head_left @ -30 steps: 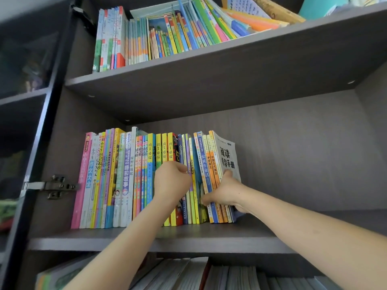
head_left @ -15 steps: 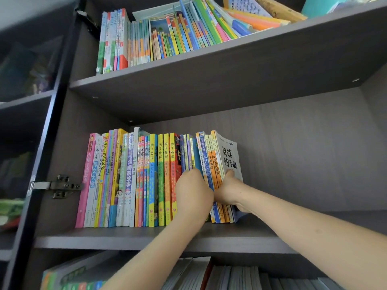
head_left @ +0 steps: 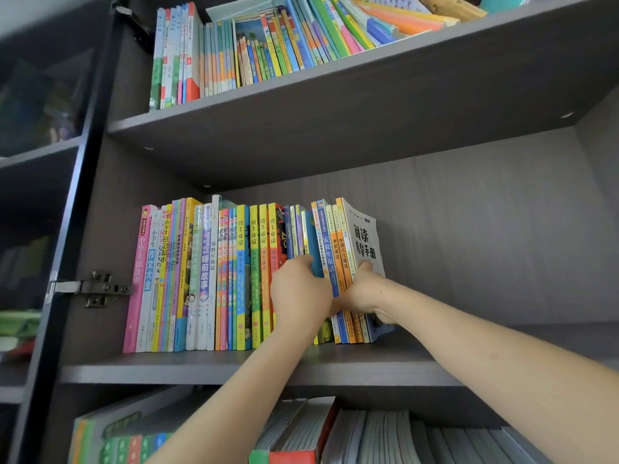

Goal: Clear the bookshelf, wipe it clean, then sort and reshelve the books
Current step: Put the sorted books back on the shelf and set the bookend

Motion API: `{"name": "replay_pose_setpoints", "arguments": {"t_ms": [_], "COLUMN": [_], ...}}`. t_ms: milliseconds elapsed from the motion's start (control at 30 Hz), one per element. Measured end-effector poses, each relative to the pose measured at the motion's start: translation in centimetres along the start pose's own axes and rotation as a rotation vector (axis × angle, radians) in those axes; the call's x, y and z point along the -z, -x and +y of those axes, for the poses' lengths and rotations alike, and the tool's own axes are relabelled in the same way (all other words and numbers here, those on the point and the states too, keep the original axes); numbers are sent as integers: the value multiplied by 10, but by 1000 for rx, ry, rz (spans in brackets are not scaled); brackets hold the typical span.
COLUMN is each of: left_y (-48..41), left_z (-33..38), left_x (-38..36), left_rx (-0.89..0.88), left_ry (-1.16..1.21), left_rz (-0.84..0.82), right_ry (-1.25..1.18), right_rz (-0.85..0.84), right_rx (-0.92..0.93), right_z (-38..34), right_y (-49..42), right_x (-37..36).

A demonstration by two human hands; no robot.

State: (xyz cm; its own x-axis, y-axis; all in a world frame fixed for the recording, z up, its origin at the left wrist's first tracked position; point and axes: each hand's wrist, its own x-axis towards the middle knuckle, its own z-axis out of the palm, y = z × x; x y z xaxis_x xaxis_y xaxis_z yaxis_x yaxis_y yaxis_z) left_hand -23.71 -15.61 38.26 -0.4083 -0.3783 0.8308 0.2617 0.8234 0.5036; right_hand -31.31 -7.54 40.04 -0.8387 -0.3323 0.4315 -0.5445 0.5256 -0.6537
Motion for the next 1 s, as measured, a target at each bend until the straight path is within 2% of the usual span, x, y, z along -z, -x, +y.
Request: {"name": "replay_pose_setpoints", "arguments": {"t_ms": [200, 400, 533, 633, 700, 800, 1000], "left_y": [-8, -25, -29, -25, -26, -26, -24], "left_z": [-6, -9, -7, -1, 6, 17, 30], "left_x": [-3, -6, -4, 11, 35, 78, 142], "left_rx": [-67, -109, -102, -88, -130, -174, -220], "left_ry": [-94, -413, -301, -121, -111, -92, -65], "left_rz": [125, 58, 1, 133, 259, 361, 604], "right_ry": [-12, -37, -25, -11, -23, -14, 151], "right_rz": [-14, -13, -12, -18, -28, -56, -107], "right_rx": [-38, -31, -11, 6, 23, 44, 48], "right_z": [1, 4, 5, 5, 4, 0, -13], "right_y": [2, -2, -4, -4, -3, -3, 0], "right_x": [3, 3, 2, 4, 4, 1, -10]}}
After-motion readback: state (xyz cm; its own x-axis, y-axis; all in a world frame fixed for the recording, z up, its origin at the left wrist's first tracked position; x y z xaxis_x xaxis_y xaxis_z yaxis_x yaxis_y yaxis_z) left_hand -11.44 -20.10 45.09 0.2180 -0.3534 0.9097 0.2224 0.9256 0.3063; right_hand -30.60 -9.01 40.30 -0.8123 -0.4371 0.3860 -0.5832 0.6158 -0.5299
